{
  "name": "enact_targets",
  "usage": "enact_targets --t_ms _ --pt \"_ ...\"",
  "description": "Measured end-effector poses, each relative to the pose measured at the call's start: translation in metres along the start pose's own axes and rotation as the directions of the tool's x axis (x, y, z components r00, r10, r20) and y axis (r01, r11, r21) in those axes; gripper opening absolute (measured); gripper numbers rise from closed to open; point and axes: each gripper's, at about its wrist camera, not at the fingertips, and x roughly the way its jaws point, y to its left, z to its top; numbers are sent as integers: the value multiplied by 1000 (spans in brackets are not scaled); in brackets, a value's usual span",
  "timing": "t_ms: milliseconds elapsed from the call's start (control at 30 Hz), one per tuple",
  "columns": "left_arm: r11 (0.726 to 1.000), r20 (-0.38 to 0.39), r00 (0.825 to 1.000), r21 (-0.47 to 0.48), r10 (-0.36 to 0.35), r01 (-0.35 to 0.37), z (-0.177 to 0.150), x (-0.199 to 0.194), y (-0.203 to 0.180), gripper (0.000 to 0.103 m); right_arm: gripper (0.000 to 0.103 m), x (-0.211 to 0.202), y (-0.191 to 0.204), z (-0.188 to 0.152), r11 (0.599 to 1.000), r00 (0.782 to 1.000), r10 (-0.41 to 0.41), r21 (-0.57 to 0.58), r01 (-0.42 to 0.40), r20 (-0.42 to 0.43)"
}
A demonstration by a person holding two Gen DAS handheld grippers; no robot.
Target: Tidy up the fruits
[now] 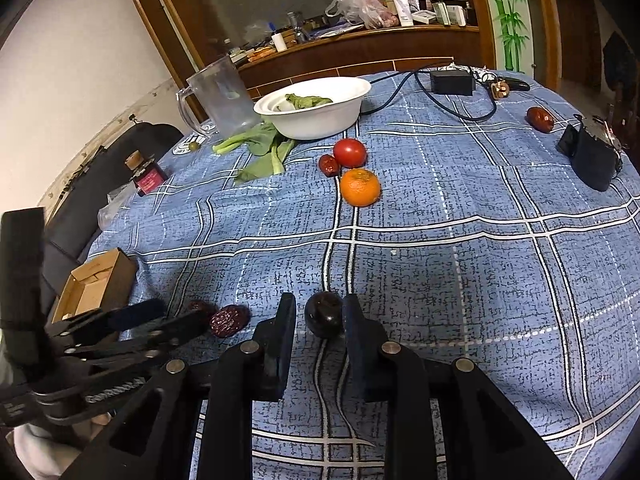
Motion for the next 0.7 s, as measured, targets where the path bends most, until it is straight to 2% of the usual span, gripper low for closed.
enact_targets --t_ms 67,100,133,167,333,467,700 --pt "999 16 1000 34 17 -18 -1 2 -7 62 26 1 0 0 1000 1000 3 0 -3 -2" --pt "998 25 999 61 33 -34 -3 3 -11 57 26 1 1 -1 1000 1000 3 -2 -3 -2" --pt "997 36 999 80 11 -14 -4 1 -14 34 26 0 2 -1 1000 1000 1 -5 -1 0" --pt "996 40 999 85 -1 -2 -5 0 -16 18 26 0 2 -1 1000 1000 0 -6 0 1" --pt "996 63 998 93 8 -14 -11 -12 -20 17 26 -1 1 -1 1000 1000 2 -2 -2 7" --pt "997 106 994 69 -23 16 -16 -37 -18 17 26 -5 0 1 1000 1000 23 2 -23 21" --pt "997 196 977 35 -80 75 -41 -92 -11 17 26 -12 0 0 989 990 137 45 -138 31"
